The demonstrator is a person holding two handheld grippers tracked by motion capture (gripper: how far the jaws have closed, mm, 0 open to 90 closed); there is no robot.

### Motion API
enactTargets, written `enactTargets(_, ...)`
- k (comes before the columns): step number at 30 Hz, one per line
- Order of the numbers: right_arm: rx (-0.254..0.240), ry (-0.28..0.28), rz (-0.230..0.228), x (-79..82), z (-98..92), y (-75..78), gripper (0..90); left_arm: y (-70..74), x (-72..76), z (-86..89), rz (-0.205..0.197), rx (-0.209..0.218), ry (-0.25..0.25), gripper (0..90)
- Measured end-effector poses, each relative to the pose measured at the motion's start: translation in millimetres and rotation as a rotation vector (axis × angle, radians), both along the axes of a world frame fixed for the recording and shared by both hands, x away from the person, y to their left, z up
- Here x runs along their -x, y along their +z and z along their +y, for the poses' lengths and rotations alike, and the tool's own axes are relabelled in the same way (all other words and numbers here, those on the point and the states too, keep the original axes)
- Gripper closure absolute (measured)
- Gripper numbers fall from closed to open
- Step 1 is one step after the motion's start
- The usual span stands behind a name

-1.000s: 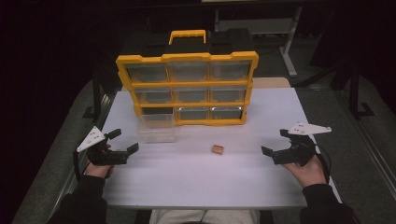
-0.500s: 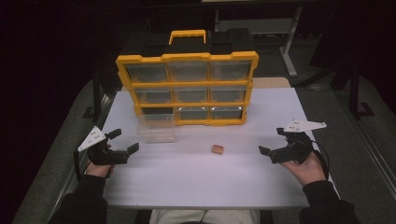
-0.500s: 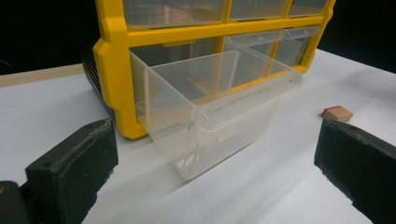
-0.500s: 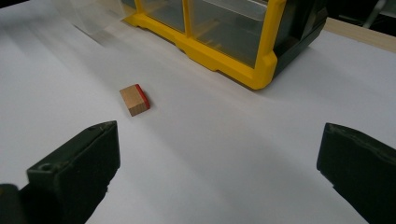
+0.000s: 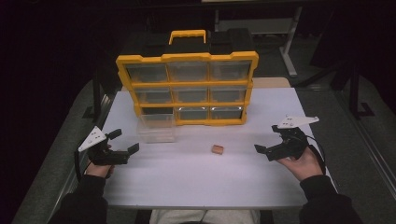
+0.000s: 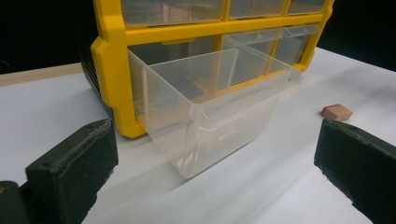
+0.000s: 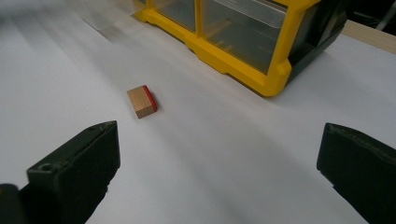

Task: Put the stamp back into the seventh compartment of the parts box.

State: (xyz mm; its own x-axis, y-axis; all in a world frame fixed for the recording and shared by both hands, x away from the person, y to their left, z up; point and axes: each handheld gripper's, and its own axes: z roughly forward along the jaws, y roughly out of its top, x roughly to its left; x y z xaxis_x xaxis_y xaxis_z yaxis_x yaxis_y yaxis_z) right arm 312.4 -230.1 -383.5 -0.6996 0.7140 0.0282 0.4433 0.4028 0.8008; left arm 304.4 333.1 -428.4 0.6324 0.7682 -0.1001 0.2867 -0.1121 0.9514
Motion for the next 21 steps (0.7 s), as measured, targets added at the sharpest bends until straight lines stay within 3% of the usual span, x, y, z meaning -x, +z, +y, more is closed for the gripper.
enactTargets(16, 0.046, 0.055, 0.014, -13.0, 18.0, 12.7, 0.0, -0.4, -0.1, -0.2, 0.004, 0.0, -0.006, 0.0)
enactTargets(21, 0.076, 0.087, 0.039, -17.0, 28.3, 15.0, 0.0, -0.4, 0.1, -0.3, 0.004, 0.004, -0.006, 0.0)
